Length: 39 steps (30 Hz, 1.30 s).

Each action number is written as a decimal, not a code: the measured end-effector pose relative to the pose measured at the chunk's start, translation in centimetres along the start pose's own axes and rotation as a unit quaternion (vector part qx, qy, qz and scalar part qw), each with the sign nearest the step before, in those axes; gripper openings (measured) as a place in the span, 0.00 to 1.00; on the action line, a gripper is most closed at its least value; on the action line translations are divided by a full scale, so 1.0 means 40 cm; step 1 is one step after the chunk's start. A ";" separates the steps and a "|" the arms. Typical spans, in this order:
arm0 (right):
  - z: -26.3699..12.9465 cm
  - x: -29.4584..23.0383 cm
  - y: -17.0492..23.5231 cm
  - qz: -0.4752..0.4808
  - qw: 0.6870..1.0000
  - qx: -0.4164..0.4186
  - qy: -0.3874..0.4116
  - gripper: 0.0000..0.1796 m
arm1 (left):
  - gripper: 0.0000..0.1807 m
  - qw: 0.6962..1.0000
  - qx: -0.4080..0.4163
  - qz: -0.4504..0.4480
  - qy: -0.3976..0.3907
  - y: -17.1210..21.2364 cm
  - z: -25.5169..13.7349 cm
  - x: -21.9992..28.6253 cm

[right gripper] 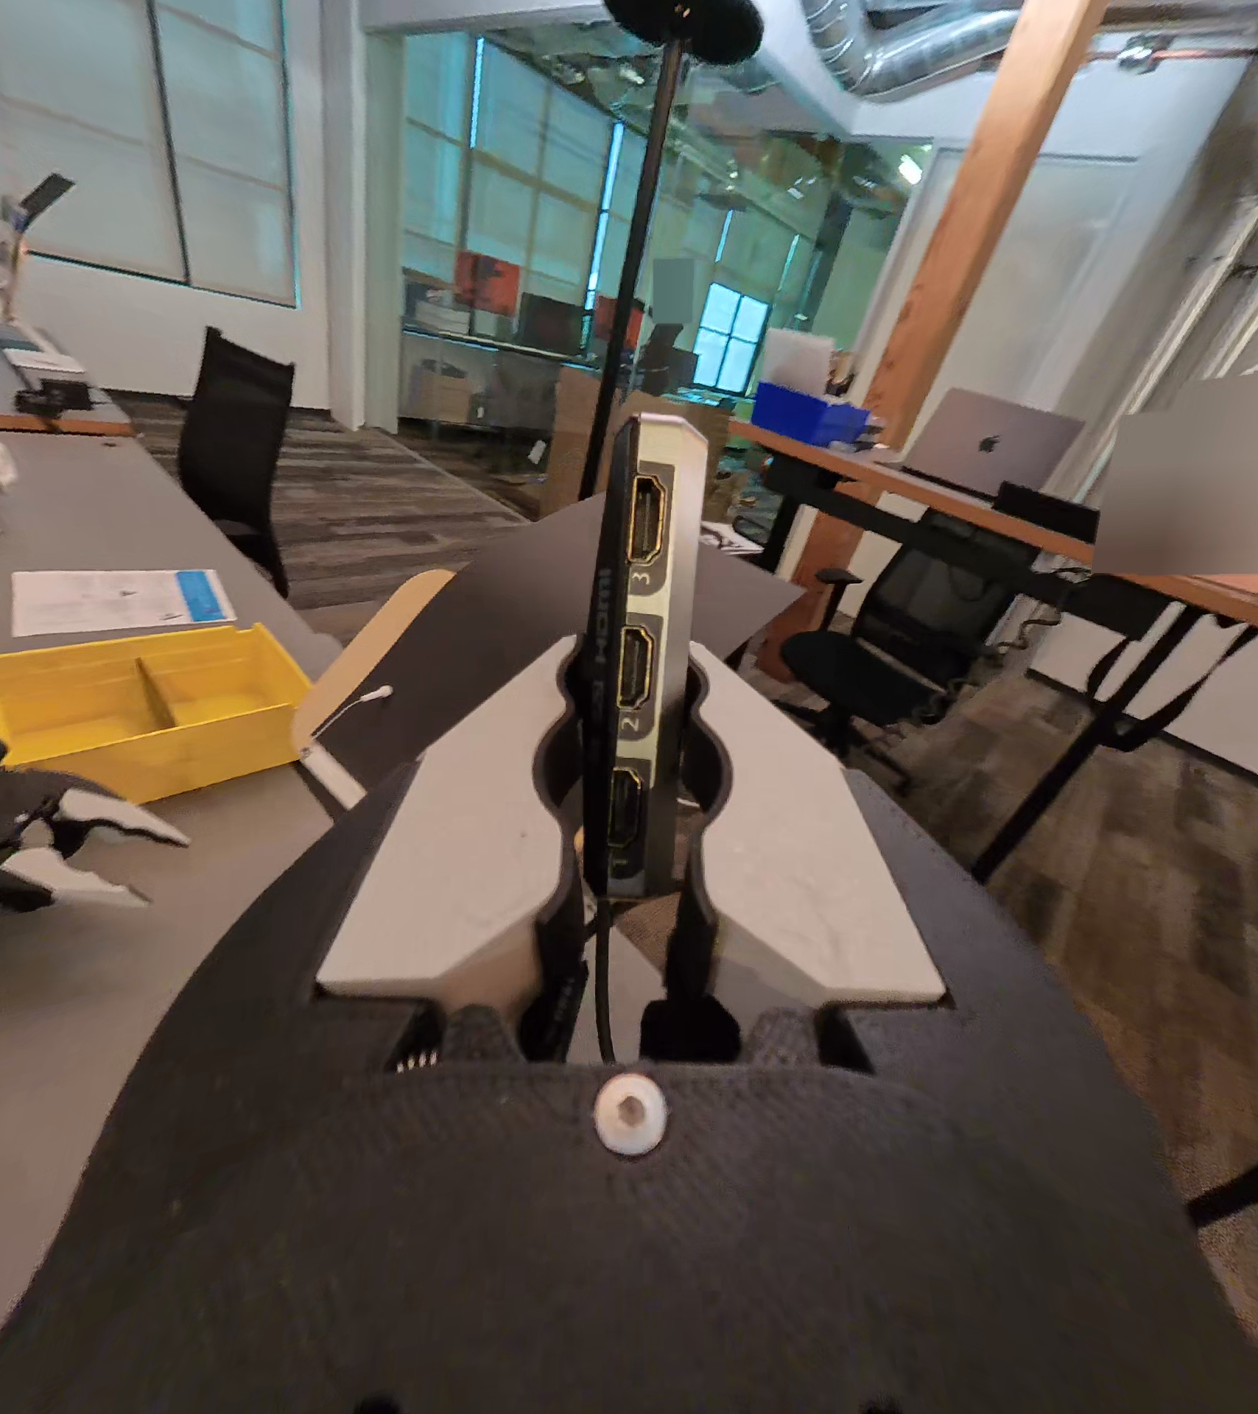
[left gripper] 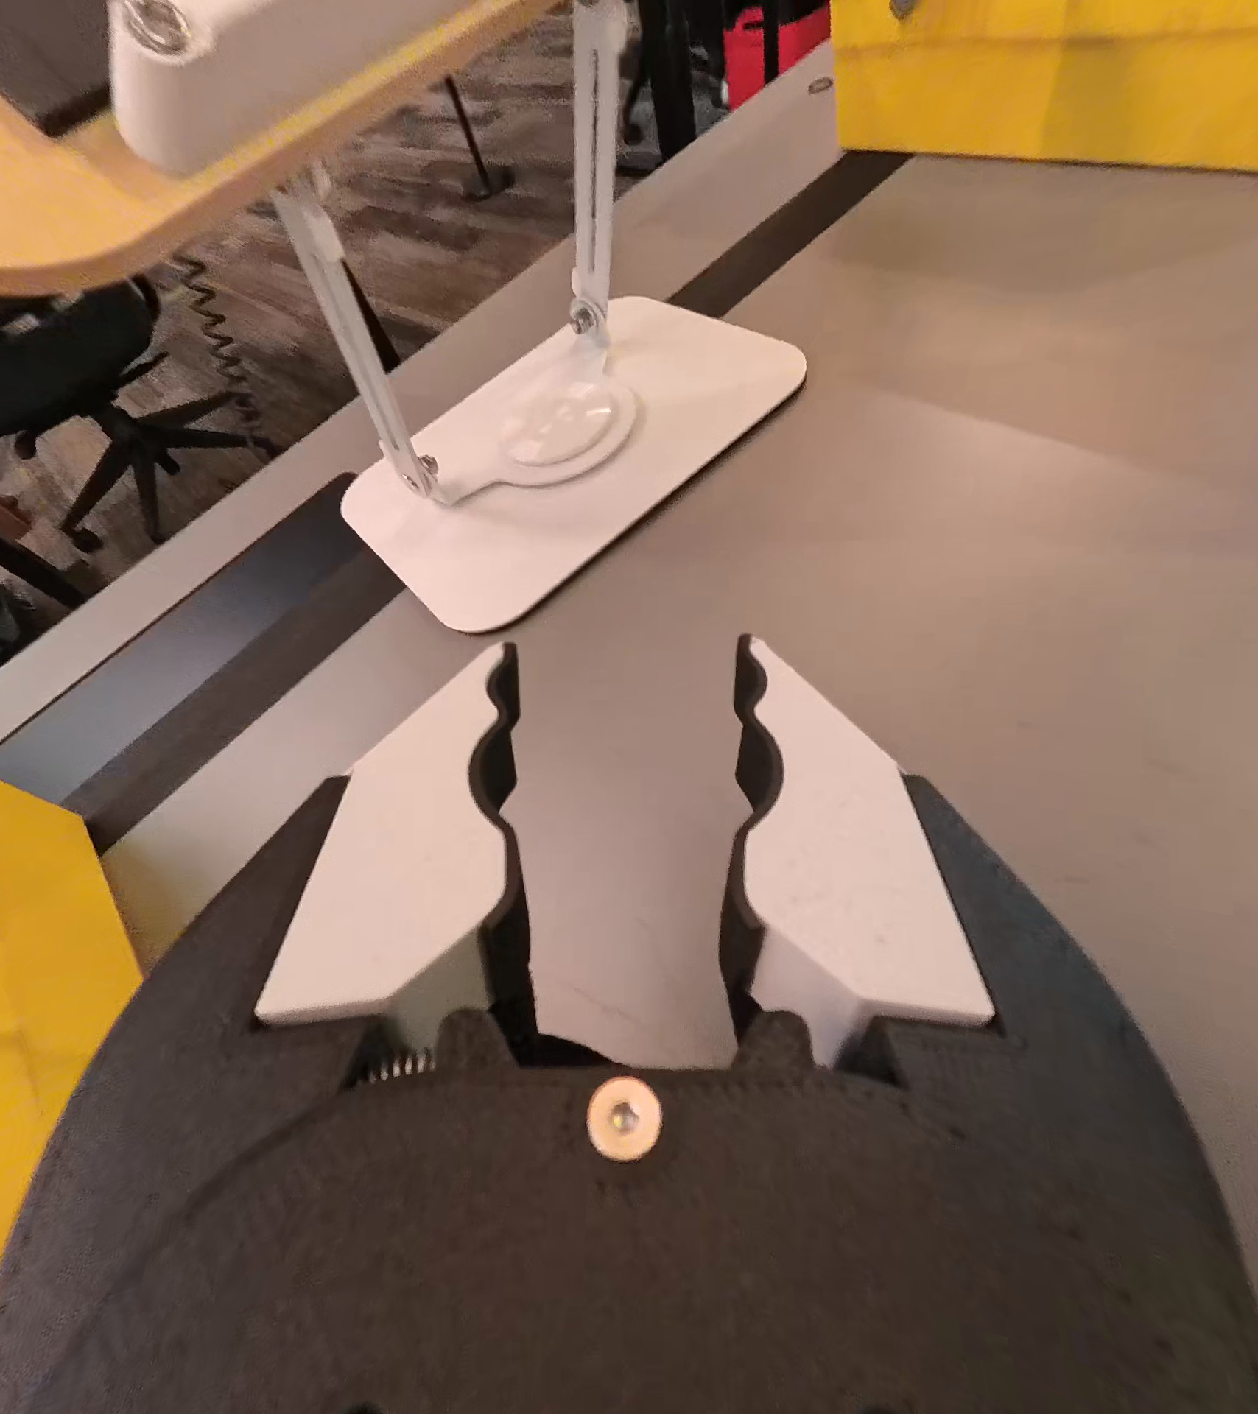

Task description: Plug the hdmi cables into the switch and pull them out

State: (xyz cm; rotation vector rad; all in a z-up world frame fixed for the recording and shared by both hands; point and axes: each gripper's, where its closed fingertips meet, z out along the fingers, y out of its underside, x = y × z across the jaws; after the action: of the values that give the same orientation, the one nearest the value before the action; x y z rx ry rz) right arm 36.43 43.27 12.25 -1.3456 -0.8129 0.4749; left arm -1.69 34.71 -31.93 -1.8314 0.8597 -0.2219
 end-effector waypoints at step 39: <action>-0.104 0.204 -0.191 -0.054 0.989 0.045 0.129 0.11 | 0.31 0.998 -0.021 -0.035 0.039 0.049 0.035 0.020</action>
State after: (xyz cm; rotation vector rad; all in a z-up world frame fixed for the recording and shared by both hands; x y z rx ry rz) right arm 43.73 44.95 21.55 -1.2425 -0.6384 0.2434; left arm -1.25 34.85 -34.43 -1.9046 0.8606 -0.3227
